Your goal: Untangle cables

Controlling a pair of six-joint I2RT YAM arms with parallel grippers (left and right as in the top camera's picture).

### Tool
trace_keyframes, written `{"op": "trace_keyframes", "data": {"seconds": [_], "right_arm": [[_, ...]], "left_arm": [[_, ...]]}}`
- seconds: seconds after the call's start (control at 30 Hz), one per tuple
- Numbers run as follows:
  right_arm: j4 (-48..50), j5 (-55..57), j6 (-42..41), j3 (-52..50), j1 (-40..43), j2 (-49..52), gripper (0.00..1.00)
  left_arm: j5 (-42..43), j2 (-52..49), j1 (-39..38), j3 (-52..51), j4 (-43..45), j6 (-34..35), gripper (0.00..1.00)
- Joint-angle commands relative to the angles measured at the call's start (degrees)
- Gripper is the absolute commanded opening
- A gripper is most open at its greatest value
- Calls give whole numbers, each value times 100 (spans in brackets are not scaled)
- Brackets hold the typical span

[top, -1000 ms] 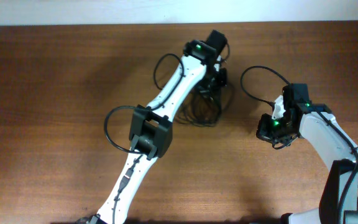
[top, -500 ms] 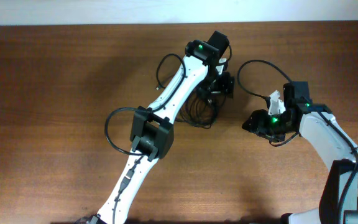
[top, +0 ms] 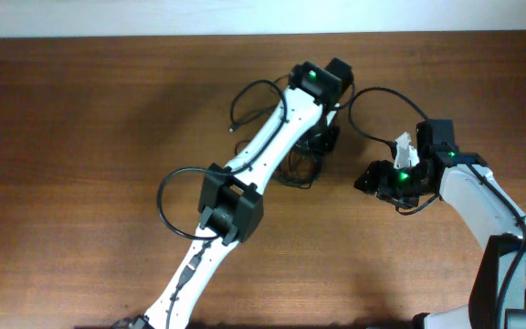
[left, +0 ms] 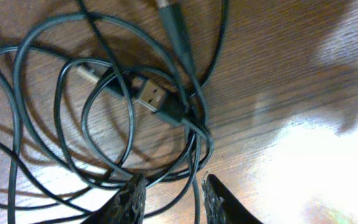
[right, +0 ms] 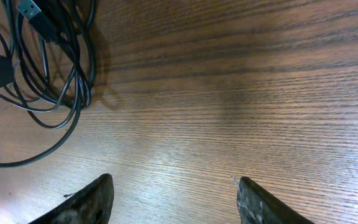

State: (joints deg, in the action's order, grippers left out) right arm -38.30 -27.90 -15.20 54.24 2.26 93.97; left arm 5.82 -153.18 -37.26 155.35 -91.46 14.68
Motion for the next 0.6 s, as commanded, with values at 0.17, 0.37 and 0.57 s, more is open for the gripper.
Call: {"op": "trace_keyframes", "data": {"seconds": [0.17, 0.37, 0.57], "right_arm": [[-72, 247, 149, -35, 52, 15, 64], [-269, 177, 149, -35, 796, 15, 64], [-450, -1213, 730, -37, 1397, 15, 63]], "left_arm": [[-369, 208, -66, -780, 306, -17, 35], [-11, 208, -9, -1399, 903, 428, 22], [1484, 208, 24, -1934, 1366, -957, 0]]}}
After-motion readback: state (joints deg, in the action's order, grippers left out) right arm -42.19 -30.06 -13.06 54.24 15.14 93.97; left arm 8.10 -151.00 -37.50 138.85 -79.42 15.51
